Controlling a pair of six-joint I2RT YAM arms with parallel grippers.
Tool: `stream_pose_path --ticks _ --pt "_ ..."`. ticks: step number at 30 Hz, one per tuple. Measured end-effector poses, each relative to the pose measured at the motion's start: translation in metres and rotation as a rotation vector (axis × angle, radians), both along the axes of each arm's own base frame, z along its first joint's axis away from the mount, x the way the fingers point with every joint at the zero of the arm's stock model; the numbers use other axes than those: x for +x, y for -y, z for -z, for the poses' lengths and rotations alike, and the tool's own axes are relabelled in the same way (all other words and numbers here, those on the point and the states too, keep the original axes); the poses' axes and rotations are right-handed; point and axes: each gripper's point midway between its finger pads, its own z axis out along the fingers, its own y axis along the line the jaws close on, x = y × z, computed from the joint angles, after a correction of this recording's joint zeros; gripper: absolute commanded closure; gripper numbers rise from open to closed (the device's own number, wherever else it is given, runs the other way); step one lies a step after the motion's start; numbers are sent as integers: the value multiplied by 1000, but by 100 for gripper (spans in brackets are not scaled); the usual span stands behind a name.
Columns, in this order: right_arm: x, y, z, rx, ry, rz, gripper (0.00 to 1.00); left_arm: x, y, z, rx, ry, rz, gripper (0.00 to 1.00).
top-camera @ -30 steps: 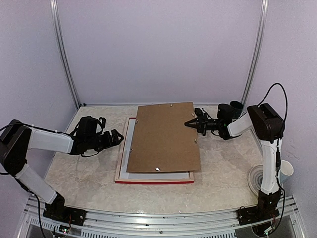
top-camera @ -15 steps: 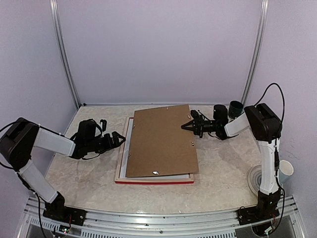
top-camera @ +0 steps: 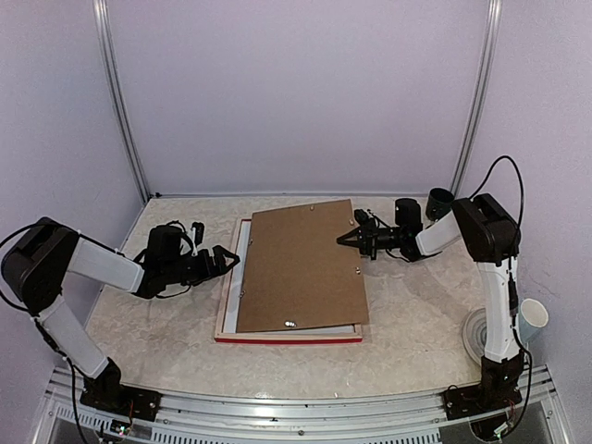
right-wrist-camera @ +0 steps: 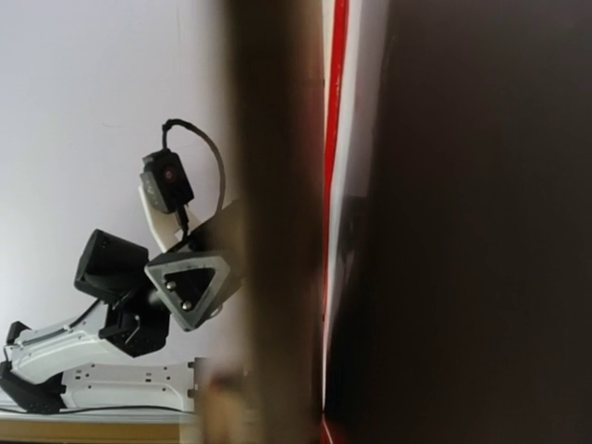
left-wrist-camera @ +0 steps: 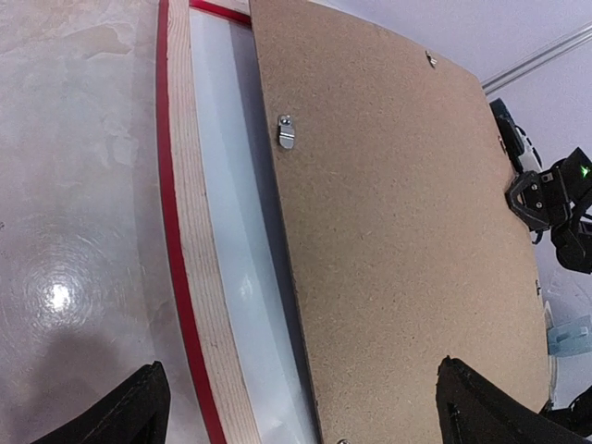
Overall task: Put the photo into the frame
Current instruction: Place the backboard next to the photo.
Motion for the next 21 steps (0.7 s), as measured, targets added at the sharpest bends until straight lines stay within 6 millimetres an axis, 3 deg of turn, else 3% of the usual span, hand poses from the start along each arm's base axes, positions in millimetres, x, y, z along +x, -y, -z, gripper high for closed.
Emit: stream_pose_path --ticks 21 --pt "4 -4 14 -37 -33 -12 99 -8 16 7 -12 -11 54 1"
